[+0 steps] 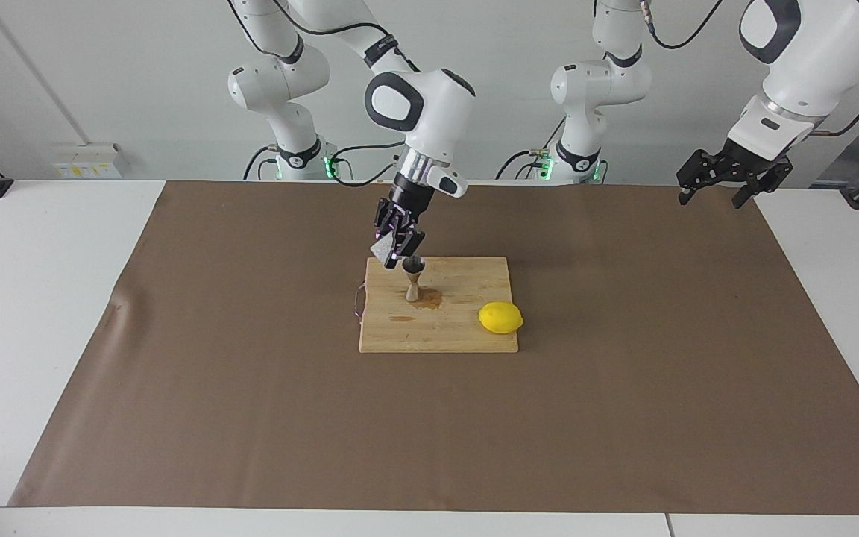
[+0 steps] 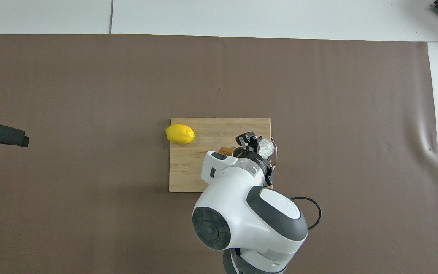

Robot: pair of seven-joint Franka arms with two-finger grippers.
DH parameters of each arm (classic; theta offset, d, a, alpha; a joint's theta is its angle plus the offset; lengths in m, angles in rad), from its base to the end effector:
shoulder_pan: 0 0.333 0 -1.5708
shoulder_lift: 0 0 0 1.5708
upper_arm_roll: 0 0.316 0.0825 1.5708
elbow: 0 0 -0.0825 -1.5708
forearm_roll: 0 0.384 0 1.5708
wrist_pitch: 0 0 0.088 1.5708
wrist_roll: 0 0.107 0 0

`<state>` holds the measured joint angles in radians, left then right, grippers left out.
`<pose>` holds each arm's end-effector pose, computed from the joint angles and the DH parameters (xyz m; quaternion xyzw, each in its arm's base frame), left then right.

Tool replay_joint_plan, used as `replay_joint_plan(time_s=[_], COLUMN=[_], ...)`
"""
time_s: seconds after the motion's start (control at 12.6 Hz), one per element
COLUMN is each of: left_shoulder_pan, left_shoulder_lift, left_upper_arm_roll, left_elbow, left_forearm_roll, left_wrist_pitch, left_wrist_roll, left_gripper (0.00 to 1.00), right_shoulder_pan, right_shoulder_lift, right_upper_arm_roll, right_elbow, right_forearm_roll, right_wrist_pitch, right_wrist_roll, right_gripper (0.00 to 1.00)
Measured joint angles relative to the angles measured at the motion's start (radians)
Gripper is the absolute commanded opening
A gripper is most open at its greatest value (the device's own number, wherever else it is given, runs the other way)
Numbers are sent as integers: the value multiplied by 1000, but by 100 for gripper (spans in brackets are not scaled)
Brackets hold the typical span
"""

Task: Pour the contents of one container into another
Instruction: 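Tilt the white cup with the right gripper to pour into the jigger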

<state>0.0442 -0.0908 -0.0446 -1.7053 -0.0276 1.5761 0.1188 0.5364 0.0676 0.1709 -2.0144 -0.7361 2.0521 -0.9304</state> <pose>0.5246 -0.0042 0.6105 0.9980 -0.0591 -0.0185 0.0129 0.4581 0.3420 0.4296 0.5136 0.7996 -0.0471 0.3078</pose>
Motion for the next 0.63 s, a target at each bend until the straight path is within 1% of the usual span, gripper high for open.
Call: replay_joint_plan(time_s=[0.63], left_shoulder_pan=[0], left_shoulder_lift=[0], left_upper_arm_roll=[0], left_elbow=[0], left_forearm_roll=[0], left_wrist_pitch=[-1], left_wrist_roll=[0], left_gripper=[100], right_shoulder_pan=[4], right_shoulder_lift=[-4], right_upper_arm_roll=[0], right_elbow=[5], right_forearm_roll=[-9], right_wrist_pitch=[-4], right_wrist_roll=[28], right_gripper=[0])
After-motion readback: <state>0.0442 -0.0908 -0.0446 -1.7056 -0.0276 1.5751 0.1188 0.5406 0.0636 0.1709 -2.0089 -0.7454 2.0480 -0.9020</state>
